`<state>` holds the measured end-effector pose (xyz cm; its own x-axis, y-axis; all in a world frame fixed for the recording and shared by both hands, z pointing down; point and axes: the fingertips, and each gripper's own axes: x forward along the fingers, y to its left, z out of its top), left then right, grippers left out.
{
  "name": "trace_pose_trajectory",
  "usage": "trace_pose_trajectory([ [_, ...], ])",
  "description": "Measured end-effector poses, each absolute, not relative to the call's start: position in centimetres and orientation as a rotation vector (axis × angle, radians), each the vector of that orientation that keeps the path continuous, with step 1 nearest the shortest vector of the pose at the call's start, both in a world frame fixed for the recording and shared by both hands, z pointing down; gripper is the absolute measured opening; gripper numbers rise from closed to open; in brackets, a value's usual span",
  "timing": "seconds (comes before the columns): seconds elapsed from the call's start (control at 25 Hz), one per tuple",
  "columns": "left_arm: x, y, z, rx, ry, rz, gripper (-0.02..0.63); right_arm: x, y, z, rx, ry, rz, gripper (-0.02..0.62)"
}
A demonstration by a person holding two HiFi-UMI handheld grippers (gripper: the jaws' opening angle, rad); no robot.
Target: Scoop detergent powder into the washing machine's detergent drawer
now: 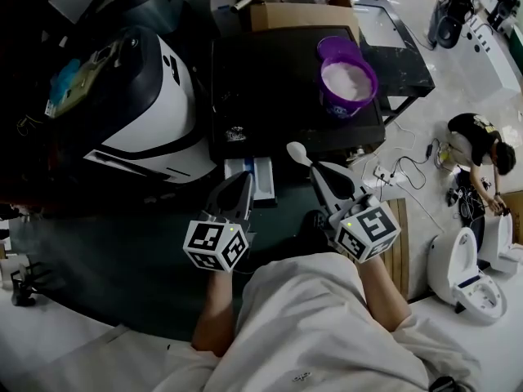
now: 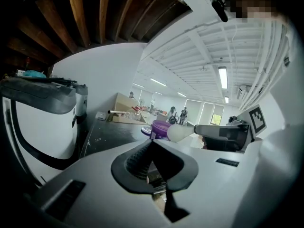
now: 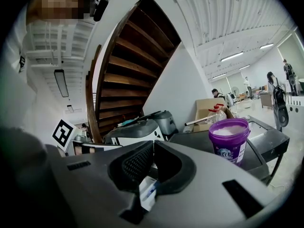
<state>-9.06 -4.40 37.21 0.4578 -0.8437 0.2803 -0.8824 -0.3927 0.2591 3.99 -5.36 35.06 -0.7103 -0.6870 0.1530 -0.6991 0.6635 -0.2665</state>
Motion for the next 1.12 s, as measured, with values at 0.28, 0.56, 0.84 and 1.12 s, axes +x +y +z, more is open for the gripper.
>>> trace_pose_trajectory([
  [0.28,-5.6,-6.8,37.1,2.349,-1.449,0.157,0.012,6.9,-8.1,34.9,1.166,-2.835,0.484,0.011],
  [0.56,-2.1,-9.1,36.8,2.345,-1.46,0.162,0.012,10.4,-10.6,34.7,1.163,-2.847,0.486,0.011],
  [0.84,1.3,-11.4,36.3,2.354,-1.463,0.164,0.012,14.1,-13.6,34.4,1.193,-2.846,0.483,0.011],
  [1.12,3.8,-12.8,36.2,2.359,-1.472,0.166,0.012,17.3,-16.2,34.5,1.217,-2.842,0.469,0.011],
])
